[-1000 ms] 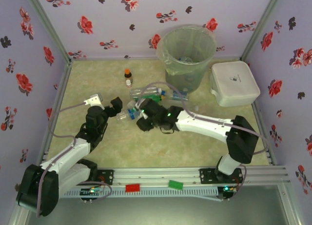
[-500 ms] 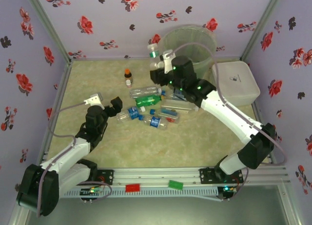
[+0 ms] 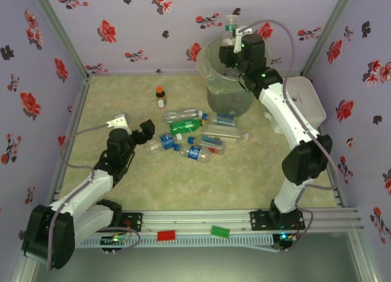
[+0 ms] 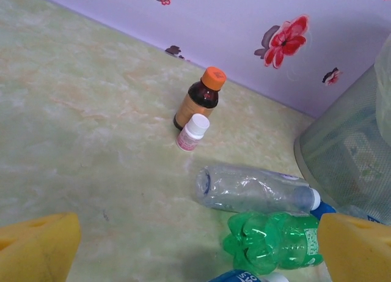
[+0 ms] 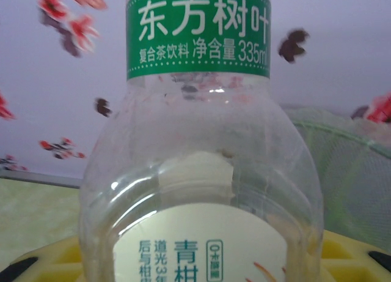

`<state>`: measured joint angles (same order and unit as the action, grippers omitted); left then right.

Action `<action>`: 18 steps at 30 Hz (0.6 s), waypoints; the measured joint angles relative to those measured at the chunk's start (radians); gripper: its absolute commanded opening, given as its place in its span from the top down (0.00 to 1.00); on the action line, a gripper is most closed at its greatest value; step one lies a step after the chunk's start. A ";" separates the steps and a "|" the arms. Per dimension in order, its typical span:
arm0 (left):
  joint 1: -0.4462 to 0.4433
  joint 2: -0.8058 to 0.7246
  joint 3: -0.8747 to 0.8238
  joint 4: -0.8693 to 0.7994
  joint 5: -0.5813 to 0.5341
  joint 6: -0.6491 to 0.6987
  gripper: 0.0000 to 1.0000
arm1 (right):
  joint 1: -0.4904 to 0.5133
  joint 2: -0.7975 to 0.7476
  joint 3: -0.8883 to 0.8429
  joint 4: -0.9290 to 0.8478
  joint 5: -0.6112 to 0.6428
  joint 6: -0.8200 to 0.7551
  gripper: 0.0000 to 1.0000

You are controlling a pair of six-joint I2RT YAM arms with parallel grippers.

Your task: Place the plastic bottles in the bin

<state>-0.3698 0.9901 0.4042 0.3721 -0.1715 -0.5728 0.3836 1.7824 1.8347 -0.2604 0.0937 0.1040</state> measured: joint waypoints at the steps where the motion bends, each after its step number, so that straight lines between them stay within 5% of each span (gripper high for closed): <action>1: 0.000 0.001 0.000 -0.003 0.002 0.000 0.00 | -0.008 0.019 0.003 -0.013 0.007 0.000 0.66; 9: 0.003 0.006 0.000 -0.022 0.023 0.000 0.00 | -0.041 0.125 0.016 -0.109 0.029 0.038 0.57; 18: 0.005 0.006 0.002 -0.055 0.034 0.003 0.00 | -0.045 0.187 0.128 -0.207 0.034 0.095 0.08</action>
<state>-0.3653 0.9962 0.4061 0.3168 -0.1379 -0.5694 0.3382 1.9697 1.9629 -0.4671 0.1276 0.1993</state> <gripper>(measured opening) 0.998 0.856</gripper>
